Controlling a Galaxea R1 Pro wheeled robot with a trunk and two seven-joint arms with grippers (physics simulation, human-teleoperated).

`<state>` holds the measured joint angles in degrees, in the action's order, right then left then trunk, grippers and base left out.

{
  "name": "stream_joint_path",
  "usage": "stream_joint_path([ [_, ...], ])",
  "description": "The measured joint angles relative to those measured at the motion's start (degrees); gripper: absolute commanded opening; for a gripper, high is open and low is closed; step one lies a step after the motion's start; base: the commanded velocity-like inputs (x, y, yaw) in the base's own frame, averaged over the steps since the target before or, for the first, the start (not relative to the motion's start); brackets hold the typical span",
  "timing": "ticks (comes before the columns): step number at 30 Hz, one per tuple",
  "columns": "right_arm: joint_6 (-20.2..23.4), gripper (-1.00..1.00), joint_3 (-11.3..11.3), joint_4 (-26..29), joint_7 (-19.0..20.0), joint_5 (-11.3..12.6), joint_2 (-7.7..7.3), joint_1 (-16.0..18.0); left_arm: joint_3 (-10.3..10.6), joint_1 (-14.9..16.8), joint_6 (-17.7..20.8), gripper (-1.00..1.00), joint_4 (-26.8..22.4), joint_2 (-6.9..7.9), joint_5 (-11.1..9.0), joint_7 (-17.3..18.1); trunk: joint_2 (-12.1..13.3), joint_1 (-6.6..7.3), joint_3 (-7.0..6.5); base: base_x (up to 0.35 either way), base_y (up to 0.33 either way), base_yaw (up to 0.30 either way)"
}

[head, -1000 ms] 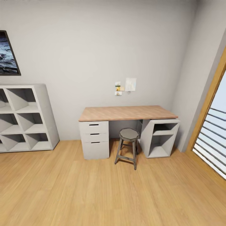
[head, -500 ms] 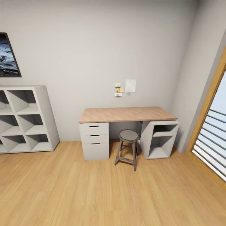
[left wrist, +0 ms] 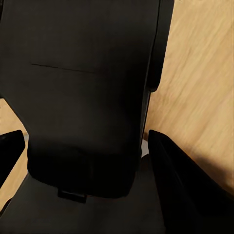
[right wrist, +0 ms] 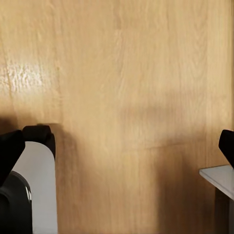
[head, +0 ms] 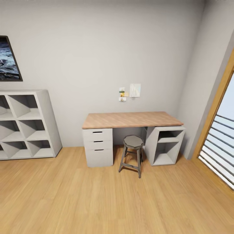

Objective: Attach the digital camera to the camera tripod in the bedroom.

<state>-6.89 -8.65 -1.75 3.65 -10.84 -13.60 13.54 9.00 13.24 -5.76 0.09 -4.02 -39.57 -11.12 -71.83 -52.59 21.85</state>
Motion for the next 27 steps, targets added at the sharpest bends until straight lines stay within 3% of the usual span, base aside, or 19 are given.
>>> stream_joint_path([
  [17,0.2,1.00,0.0,0.0,-0.4,0.0,0.01,0.0,0.0,-0.1,0.1,-1.00,0.0,-0.31,0.1,0.0,6.8,3.74,-3.06,0.000,0.000,0.000],
  [20,0.2,1.00,0.0,0.0,-0.4,0.0,-0.06,0.0,0.2,-0.1,0.4,-1.00,0.0,-0.22,0.2,5.1,8.0,4.39,-3.60,0.000,0.000,0.000],
  [24,0.8,1.00,0.0,0.0,-0.4,-0.2,0.52,0.1,-0.1,-0.4,0.7,-1.00,0.1,0.23,-1.2,6.0,8.0,4.39,-3.60,0.000,0.000,0.000],
  [27,0.8,1.00,0.0,0.0,-0.4,-0.2,0.64,0.1,-0.1,-0.4,0.6,-1.00,0.1,-0.10,-0.5,6.0,8.0,4.39,-3.60,0.000,0.000,0.000],
])
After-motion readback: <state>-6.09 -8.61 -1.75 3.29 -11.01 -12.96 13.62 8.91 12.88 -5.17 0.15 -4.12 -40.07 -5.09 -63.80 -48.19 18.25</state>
